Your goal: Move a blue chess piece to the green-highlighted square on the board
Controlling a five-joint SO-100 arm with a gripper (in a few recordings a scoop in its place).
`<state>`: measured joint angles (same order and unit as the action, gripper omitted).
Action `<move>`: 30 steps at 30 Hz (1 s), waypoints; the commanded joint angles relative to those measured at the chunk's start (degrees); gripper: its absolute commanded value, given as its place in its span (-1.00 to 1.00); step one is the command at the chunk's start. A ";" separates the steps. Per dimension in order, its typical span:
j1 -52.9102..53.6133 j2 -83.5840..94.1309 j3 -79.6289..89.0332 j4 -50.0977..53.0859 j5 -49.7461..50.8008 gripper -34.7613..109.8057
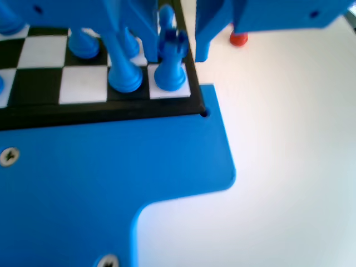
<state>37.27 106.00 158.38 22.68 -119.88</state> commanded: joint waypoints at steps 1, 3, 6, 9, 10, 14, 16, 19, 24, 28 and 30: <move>0.70 0.70 0.79 0.00 -1.05 -0.36; 0.70 0.70 0.79 -0.09 -1.05 -0.38; 0.79 0.70 0.88 -0.09 -1.67 -0.40; 0.97 0.70 0.88 -0.18 -1.93 -0.41; 1.05 0.70 0.97 -0.18 -2.11 -0.42; 1.58 0.70 0.97 -0.18 -3.08 -0.44; 1.76 0.70 0.97 -0.18 -3.60 -0.47; 2.02 0.70 0.97 0.18 -4.57 -0.51; 3.08 0.79 0.53 1.49 -7.03 -0.51; 4.57 0.79 -1.23 3.96 -9.49 -0.51; 5.45 0.88 -2.64 6.06 -10.90 -0.51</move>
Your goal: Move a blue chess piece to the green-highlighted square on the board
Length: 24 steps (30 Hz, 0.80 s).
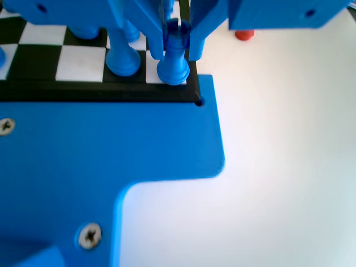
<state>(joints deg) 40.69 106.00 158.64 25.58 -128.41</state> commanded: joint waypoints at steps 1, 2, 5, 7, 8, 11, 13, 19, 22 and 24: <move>2.46 0.97 -3.69 4.13 -2.99 -0.51; 2.81 0.97 -4.39 5.27 -3.69 -0.51; 3.69 1.05 -7.38 9.23 -5.19 -0.51; 4.04 1.05 -9.49 12.57 -6.15 -0.51; 4.22 1.05 -10.63 14.24 -6.77 -0.51; 5.01 1.49 -13.71 19.60 -8.79 -0.51; 5.63 2.11 -16.08 23.47 -9.67 -0.51; 5.71 3.96 -27.69 39.99 -9.67 -0.51; 3.96 4.92 -33.31 47.55 -7.65 -0.51; 2.29 5.45 -36.47 51.59 -5.80 -0.51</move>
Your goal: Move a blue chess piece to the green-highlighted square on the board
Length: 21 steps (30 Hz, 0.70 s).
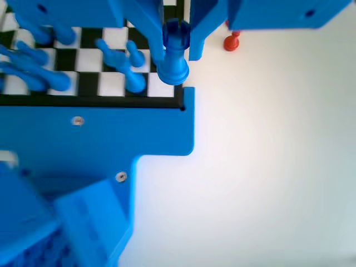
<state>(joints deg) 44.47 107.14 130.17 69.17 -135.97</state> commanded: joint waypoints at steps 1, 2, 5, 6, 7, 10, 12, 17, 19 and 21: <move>-2.55 4.31 -9.32 9.40 2.99 -0.51; -3.69 4.48 -10.46 10.55 4.31 -0.51; -7.03 4.83 -12.04 11.60 8.53 -0.51; -8.26 4.83 -12.39 11.69 10.11 -0.51; -9.49 4.83 -12.74 11.95 11.51 -0.51; -13.45 4.92 -13.45 12.04 16.35 -0.51; -15.91 5.10 -13.45 12.04 19.25 -0.51; -21.71 5.27 -12.74 10.02 26.72 -0.51; -23.82 5.27 -11.07 7.65 29.09 -0.51; -25.58 5.27 -8.70 4.22 31.29 -0.51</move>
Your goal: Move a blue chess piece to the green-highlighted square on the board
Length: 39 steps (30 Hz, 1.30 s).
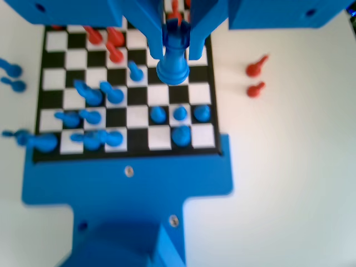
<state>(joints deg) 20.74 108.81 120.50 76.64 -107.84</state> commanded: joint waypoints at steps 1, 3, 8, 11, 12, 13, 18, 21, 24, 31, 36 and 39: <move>-2.55 3.60 2.20 -4.48 3.78 -0.51; -3.87 3.60 4.75 -7.38 5.01 -0.51; -6.15 3.52 11.60 -14.15 7.12 -0.51; -7.12 3.52 15.21 -17.14 8.00 -0.51; -7.47 3.43 16.17 -17.75 8.26 -0.51; -7.65 3.43 17.14 -18.37 8.35 -0.51; -8.17 2.81 21.18 -21.53 8.88 -0.51; -7.91 1.67 22.41 -22.94 8.79 -0.51; -7.47 0.26 22.76 -23.99 8.61 -0.51; -5.89 -2.02 24.61 -26.98 7.47 -0.51; -5.36 -3.08 26.54 -29.18 6.68 -0.51; -5.27 -3.25 27.33 -29.71 6.50 -0.51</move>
<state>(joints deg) 14.94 104.77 147.22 47.64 -100.72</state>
